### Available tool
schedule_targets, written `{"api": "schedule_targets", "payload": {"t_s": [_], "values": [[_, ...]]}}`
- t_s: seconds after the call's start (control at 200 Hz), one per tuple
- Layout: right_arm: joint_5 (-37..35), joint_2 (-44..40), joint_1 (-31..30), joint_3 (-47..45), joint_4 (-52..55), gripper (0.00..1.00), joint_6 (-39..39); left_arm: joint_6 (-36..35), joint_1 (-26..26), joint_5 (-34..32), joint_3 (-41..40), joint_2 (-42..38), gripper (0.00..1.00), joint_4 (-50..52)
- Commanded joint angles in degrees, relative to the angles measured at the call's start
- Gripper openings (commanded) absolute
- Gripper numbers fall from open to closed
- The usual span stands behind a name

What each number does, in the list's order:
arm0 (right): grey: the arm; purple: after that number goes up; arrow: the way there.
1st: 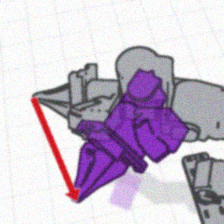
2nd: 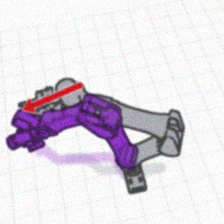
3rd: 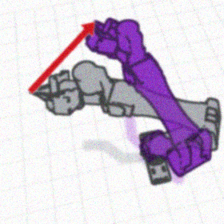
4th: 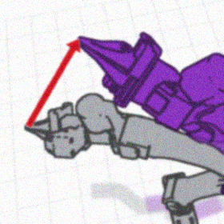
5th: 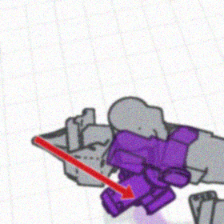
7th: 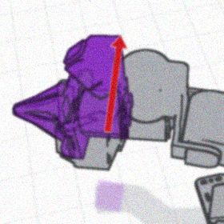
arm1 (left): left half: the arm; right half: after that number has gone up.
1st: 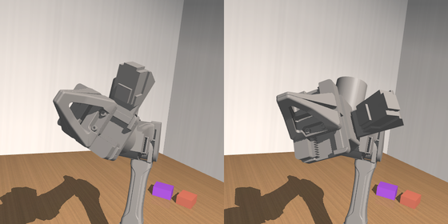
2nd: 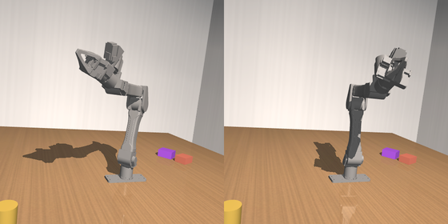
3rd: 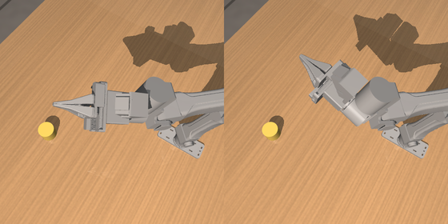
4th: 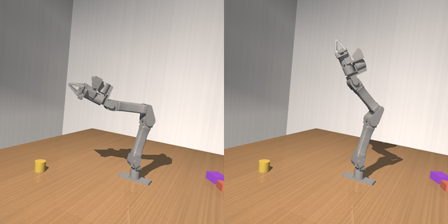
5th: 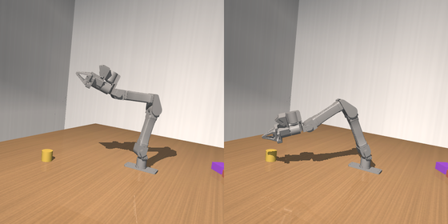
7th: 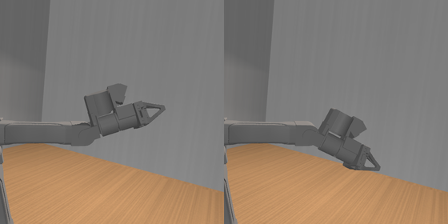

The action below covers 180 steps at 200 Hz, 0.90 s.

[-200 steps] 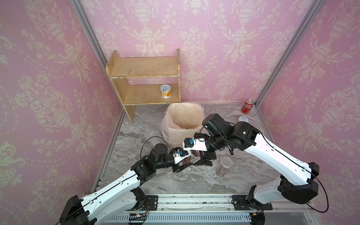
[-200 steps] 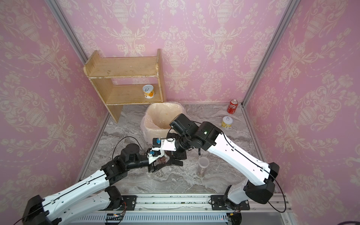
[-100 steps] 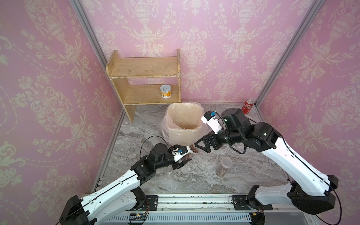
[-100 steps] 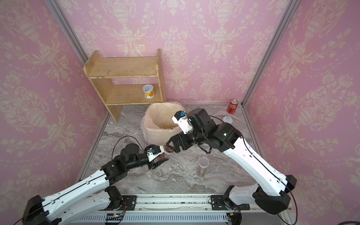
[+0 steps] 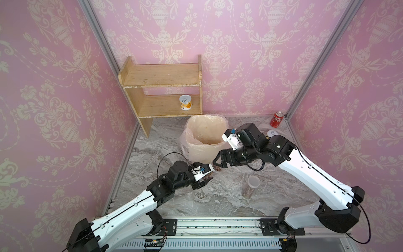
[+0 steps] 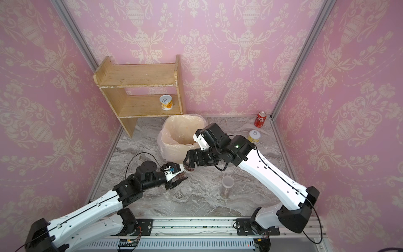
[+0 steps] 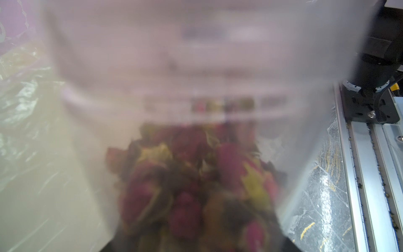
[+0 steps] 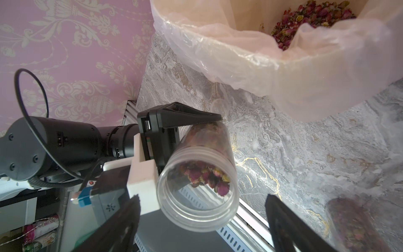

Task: Empty the moldy dried flower tea in the jars
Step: Unscrew the lid from the jar.

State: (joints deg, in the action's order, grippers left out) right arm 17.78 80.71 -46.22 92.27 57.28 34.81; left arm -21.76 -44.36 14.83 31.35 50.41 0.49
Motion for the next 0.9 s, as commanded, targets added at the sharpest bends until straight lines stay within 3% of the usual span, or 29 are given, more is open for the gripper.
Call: {"api": "schedule_targets", "payload": {"t_s": [0.0,0.41,0.51,0.61,0.796,0.896], "values": [[1.43,1.61,-0.10,-0.27,-0.59,0.88,1.05,-1.10,0.57,-0.56,2.02,0.08,0.26,0.15],[3.46,3.27,-0.61,-0.99,-1.20,0.71,-0.18,-0.60,0.55,-0.35,1.89,-0.14,0.26,-0.12],[5.28,4.45,-0.70,0.17,-0.40,0.68,-5.61,-0.01,0.59,0.43,1.87,-0.22,0.26,-0.49],[8.41,6.11,-1.01,2.85,2.60,0.64,-16.44,0.89,0.58,2.41,1.78,-0.41,0.26,-0.84],[13.91,5.82,-1.37,4.62,9.41,0.59,-48.06,2.32,0.59,7.96,1.63,-0.23,0.26,-0.92],[12.80,4.15,-1.76,4.74,10.23,0.57,-61.14,3.02,0.59,10.14,1.53,0.13,0.27,-0.82]]}}
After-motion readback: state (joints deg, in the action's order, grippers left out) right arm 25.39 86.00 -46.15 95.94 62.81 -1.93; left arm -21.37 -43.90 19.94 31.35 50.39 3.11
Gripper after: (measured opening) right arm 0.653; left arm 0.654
